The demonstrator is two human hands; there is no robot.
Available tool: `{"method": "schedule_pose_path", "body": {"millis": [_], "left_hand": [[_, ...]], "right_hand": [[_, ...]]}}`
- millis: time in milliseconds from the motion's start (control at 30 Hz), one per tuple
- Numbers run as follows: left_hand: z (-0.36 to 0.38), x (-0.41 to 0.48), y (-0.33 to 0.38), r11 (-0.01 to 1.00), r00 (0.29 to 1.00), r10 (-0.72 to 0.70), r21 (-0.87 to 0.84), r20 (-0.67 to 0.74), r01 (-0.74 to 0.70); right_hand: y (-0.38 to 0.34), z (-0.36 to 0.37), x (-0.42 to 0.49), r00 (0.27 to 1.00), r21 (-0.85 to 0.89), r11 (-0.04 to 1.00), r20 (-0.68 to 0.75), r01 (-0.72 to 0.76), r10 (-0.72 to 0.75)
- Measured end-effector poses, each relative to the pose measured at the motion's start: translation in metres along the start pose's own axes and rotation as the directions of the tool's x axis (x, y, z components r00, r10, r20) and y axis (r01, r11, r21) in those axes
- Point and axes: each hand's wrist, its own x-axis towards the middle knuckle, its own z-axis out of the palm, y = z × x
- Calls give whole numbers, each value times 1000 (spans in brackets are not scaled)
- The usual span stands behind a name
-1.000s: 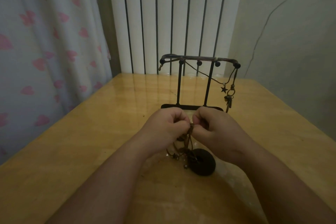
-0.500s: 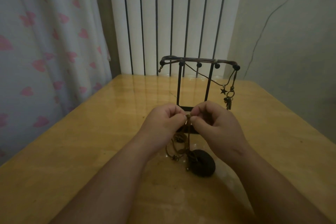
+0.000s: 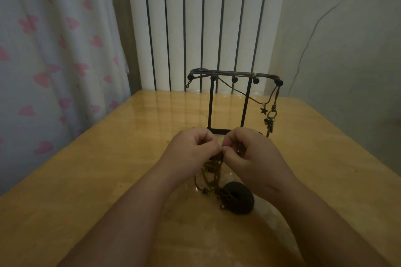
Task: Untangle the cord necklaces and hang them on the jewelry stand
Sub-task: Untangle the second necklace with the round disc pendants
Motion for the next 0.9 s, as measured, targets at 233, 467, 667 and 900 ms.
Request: {"method": "schedule_pose_path", "body": {"millis": [233, 467, 667, 900], "left_hand": [[-6, 0, 1, 999, 999, 27, 37, 37, -28], [-7, 0, -1, 997, 999, 51, 53, 15, -52], [-5, 0, 1, 994, 998, 55, 93, 23, -57], [0, -1, 1, 990, 997, -53, -128, 58, 60]], "right_hand": [[1, -3, 0, 1000, 13, 1000, 30, 5, -6], [1, -3, -1, 999, 49, 999, 49, -19, 16], [-2, -3, -1, 998, 108, 993, 42, -47, 43], [-7, -4, -3, 994, 345, 932, 15, -108, 109]]}}
